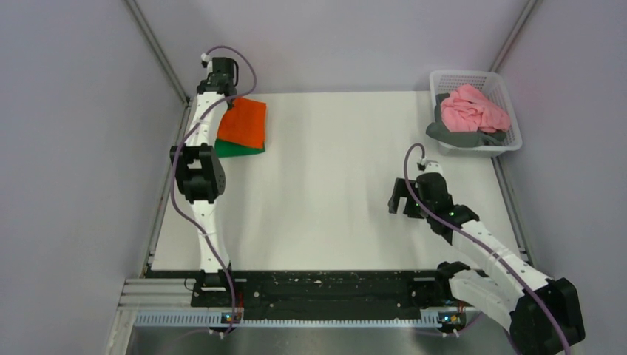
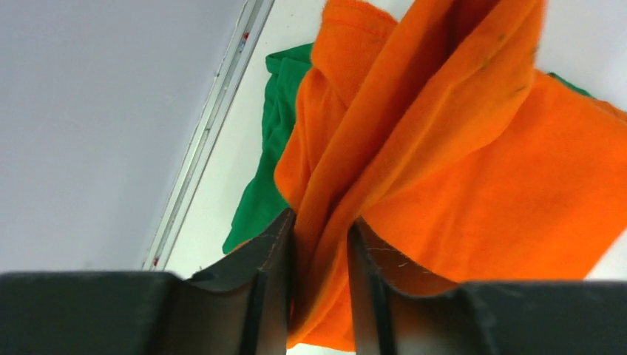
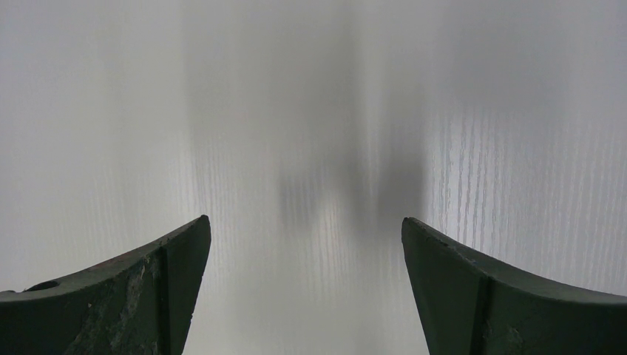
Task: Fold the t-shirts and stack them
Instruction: Put the neatly folded tshirt into the corner of the board with the left arm, then reset both arms
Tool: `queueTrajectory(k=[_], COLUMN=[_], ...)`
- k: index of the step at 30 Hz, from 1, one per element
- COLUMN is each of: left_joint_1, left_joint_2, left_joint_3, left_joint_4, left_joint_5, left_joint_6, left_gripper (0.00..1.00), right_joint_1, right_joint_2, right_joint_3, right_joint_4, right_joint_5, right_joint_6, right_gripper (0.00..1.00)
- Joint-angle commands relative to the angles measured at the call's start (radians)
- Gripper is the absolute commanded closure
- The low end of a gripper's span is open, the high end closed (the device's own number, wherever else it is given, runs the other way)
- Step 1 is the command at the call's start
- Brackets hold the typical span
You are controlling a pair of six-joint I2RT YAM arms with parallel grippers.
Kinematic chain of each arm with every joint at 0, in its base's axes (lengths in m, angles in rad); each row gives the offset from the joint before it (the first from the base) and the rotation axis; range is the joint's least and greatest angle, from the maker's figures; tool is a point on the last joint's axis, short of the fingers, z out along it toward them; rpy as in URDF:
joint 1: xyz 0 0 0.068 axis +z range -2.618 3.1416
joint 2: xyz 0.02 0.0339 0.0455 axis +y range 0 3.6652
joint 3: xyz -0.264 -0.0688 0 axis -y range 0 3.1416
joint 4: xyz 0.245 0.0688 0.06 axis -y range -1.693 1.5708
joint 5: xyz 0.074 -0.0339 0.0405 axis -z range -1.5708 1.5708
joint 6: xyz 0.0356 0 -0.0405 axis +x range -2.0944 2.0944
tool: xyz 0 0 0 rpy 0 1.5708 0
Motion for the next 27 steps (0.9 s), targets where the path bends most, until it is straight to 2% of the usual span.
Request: queueTrajectory(k=[1, 2, 3, 4, 11, 15, 18, 22, 24, 27], left_joint_1=[0.011, 0.012, 0.012, 0.011, 0.011, 0.005, -0.004, -0.046, -0.077, -0.114], left_joint_2=[0.009, 0.004, -0.003, -0.01, -0.123, -0.277, -0.462, -0.803, -0.936, -1.1], left_joint_3=[0.006, 0.006, 0.006, 0.006, -0.017, -0.169, -0.447, -0.938, -1.146, -1.371], left_joint_4=[0.098, 0.096, 0.097, 0.096, 0.011, -0.012, 0.048, 0.304, 0.376, 0.432], left_joint_5=[-0.043, -0.054, -0.051, -0.041, 0.063, 0.182, 0.355, 0.522, 0.537, 0.564], left_joint_6=[-0.001, -0.009, -0.013, -0.014, -0.11, -0.187, -0.268, -0.344, -0.368, -0.419], left_gripper=[0.51, 0.35, 0.1, 0.02, 0.01, 0.01, 0.01, 0.01, 0.01, 0.01], right_joint_1=[0.007, 0.006, 0.007, 0.007, 0.007, 0.006, 0.006, 0.007, 0.006, 0.006], right_joint_2=[0.014, 0.014, 0.016, 0.015, -0.014, -0.054, -0.091, -0.14, -0.166, -0.191], right_joint_3=[0.059, 0.061, 0.062, 0.064, 0.069, 0.053, 0.031, -0.027, -0.054, -0.086], right_joint_4=[0.008, 0.009, 0.011, 0.011, 0.016, 0.016, 0.017, 0.024, 0.026, 0.034], right_joint_5=[0.021, 0.022, 0.024, 0.025, 0.031, 0.043, 0.038, 0.009, 0.011, 0.03], right_joint_6=[0.014, 0.016, 0.015, 0.015, 0.017, 0.028, 0.041, 0.048, 0.057, 0.076], right_gripper=[0.01, 0.01, 0.01, 0.01, 0.01, 0.01, 0.01, 0.01, 0.01, 0.01])
